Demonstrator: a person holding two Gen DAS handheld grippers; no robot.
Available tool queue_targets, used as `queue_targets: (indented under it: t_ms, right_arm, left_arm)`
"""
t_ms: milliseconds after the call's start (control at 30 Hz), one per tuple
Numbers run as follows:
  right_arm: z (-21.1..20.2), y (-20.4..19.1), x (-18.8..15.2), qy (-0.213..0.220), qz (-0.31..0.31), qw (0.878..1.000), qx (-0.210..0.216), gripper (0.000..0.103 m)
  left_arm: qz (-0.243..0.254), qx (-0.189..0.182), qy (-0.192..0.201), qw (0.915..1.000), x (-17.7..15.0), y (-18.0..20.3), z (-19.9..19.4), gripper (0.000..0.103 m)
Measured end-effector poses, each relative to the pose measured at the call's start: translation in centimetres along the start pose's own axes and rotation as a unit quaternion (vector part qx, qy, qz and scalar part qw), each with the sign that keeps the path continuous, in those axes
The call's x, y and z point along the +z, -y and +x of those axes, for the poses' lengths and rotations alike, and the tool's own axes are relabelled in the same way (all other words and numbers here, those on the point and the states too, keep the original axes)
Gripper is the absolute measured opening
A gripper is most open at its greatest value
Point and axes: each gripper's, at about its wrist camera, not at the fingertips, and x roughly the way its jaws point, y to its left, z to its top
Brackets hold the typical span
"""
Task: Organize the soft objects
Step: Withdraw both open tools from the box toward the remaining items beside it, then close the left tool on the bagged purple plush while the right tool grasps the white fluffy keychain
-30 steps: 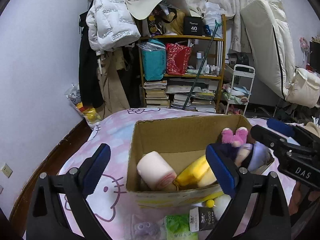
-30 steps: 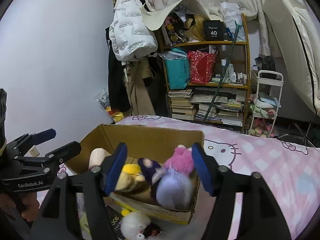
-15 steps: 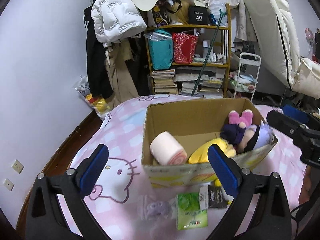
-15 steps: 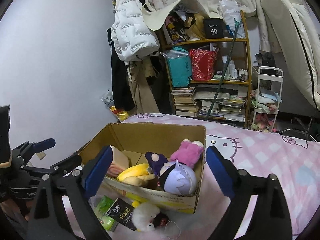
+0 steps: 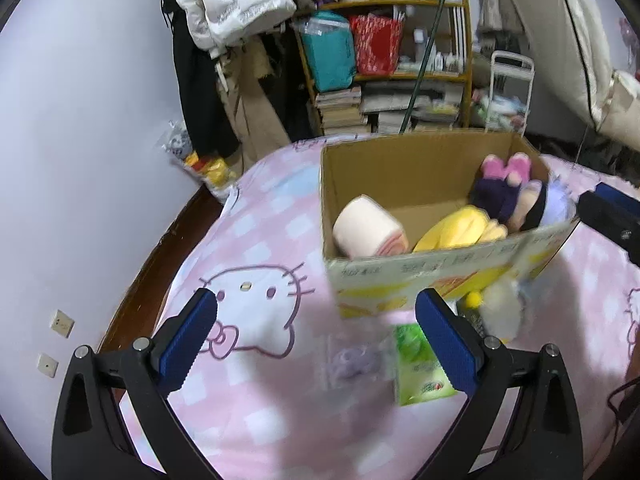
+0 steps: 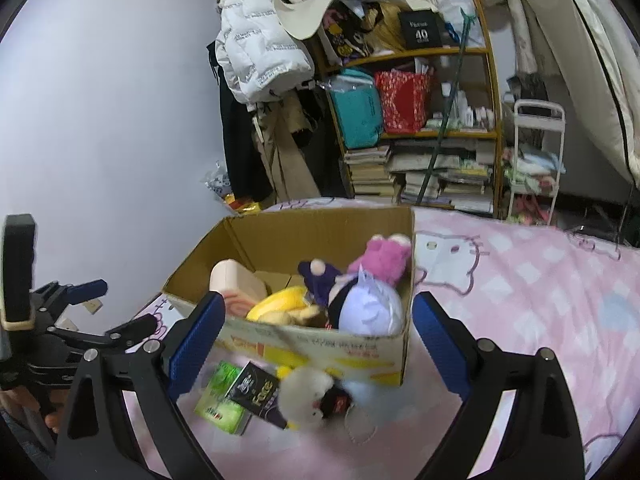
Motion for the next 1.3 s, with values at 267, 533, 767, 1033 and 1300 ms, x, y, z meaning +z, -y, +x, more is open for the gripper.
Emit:
queue_targets:
  t_ms: [267,533,767,1033,1300]
  right_arm:
    - [0.9,0.0,-1.8,-0.034,0.009,0.999,-0.003,0.099]
    - [3.0,-0.9,-3.5,-0.076,-0.01,0.997,-0.001,0.099]
    - [5.0,-1.2,-4.6,-0.116,-0.026,0.993,-0.008,0.099]
    - [7.0,-0.1,-5.6,-0.148,-0.014,0.989,-0.02,0.099]
    - [8.2,0.3,-6.3,-0.18,-0.008,0.983,-0.019,0.099]
  left_arm:
    - [-0.016,-0.021,-0.045,0.9986,-0.6,-0.5,2.3,0.098]
    - [-0.033,-0.038,-0.089,0.9947,-1.1,-1.2,4.6,0.098]
    - [-0.048,-0.06,-0.128,0.9887,-1.4,-2.0,6.9,0.098]
    - [-0.058,-0.085,-0.173,0.9794,-2.0,-1.9,9.5,0.098]
    - [-0.045,-0.084,-0.212,0.9726,-3.1,-1.2,11.9,0.098]
